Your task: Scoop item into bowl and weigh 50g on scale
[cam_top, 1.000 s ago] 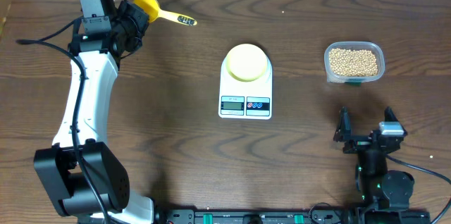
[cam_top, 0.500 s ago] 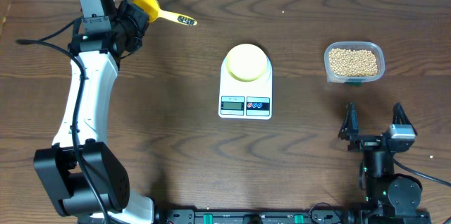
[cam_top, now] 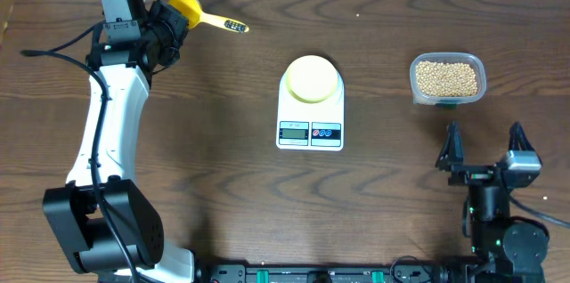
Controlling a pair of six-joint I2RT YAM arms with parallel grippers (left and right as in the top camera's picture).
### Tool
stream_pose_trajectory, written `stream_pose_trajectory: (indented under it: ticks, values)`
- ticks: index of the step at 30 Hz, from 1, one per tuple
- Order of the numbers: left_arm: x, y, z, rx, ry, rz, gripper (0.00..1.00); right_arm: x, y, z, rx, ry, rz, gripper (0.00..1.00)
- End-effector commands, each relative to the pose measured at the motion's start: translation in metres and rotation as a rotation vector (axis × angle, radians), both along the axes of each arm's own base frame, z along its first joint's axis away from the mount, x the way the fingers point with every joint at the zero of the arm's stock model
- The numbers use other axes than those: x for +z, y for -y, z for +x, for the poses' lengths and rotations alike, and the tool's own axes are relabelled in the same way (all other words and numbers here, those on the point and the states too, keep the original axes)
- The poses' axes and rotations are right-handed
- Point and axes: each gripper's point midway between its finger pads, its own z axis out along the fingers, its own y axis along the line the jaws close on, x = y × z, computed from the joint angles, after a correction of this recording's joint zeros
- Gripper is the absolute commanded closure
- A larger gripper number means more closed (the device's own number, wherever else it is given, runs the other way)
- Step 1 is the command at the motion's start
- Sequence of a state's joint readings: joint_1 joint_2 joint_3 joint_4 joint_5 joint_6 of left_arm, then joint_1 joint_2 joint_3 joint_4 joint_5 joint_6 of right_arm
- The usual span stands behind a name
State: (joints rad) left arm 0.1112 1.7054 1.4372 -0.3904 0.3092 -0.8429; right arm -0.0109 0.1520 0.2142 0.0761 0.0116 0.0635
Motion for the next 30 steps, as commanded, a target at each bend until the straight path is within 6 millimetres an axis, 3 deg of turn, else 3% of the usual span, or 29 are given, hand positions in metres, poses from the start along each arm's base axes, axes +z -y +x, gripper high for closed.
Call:
stream_pose_trajectory:
  ticks: [1, 16, 26, 30]
  values:
    - [0.017, -0.001, -0.001, 0.01, 0.036, -0.006, 0.92, 0.011, 0.003, 0.007, -0.014, -0.022, -0.012, 0.01]
    - [0.017, -0.001, -0.001, 0.01, 0.035, -0.005, 0.92, 0.016, -0.013, 0.06, 0.085, -0.203, -0.025, 0.01]
    - [0.017, -0.001, -0.001, 0.01, 0.035, -0.005, 0.92, 0.019, -0.049, 0.1, 0.322, -0.296, -0.015, 0.01]
    - [0.017, -0.001, -0.001, 0.01, 0.035, -0.006, 0.93, 0.021, -0.054, 0.114, 0.388, -0.323, 0.013, 0.01]
